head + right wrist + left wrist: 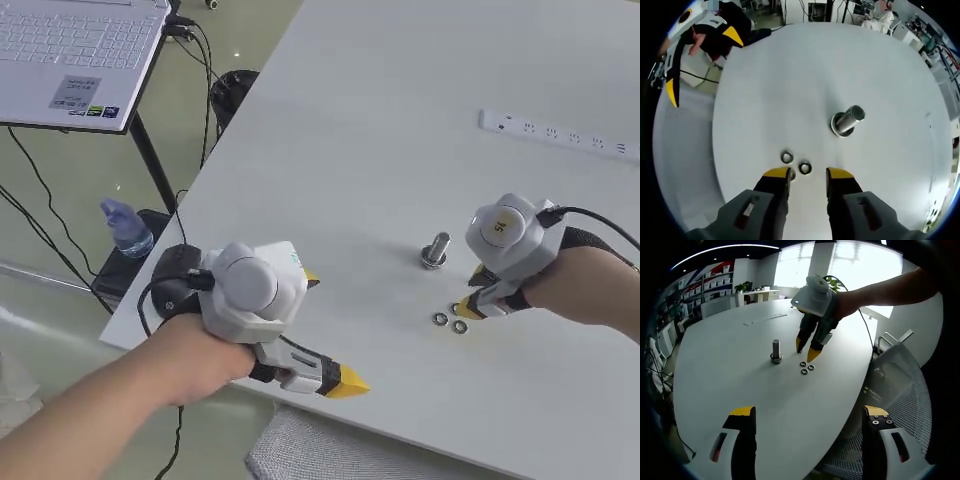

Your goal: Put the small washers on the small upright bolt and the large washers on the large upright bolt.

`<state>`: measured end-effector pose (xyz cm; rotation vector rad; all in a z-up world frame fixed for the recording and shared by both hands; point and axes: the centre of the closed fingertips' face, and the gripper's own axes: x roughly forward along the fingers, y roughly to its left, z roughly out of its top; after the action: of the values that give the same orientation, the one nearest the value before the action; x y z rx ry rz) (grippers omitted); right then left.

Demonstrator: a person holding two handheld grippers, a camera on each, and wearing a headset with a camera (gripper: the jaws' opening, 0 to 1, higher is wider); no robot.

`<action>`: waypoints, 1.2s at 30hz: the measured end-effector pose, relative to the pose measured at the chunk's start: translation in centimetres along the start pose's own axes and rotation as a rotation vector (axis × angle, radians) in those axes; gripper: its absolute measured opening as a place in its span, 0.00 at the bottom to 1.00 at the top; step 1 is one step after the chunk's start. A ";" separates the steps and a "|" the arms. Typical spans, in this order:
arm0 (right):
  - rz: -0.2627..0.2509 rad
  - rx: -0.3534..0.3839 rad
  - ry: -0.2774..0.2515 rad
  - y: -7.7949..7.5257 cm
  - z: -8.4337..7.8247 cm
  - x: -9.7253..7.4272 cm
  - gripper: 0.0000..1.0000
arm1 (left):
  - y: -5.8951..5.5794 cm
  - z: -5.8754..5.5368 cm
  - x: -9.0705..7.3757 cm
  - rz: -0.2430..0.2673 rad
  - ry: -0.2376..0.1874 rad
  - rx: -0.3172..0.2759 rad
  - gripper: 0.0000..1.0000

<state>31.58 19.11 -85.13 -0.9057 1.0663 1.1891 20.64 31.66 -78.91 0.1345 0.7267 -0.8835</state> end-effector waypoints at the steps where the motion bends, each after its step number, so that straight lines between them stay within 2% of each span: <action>1: 0.000 -0.003 0.004 0.0 -0.1 0.2 0.28 | 0.0 0.1 0.0 -0.003 -0.004 -0.005 0.87; 6: -0.004 0.015 0.007 -0.2 -0.5 0.9 0.28 | -0.1 0.0 0.3 -0.007 0.000 -0.004 0.87; 9: -0.002 0.014 0.015 -0.2 -0.7 1.2 0.28 | 0.1 0.2 0.3 -0.004 -0.011 -0.014 0.87; 16: -0.015 0.016 0.009 -0.5 -0.7 1.4 0.27 | 0.1 0.2 0.3 -0.004 -0.006 -0.012 0.86; 36: -0.008 -0.003 0.023 -0.4 -0.9 2.1 0.23 | 0.4 0.2 0.5 -0.004 -0.001 -0.012 0.85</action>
<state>31.89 18.78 -87.35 -0.9269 1.0782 1.1763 21.26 31.47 -79.15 0.1216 0.7321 -0.8830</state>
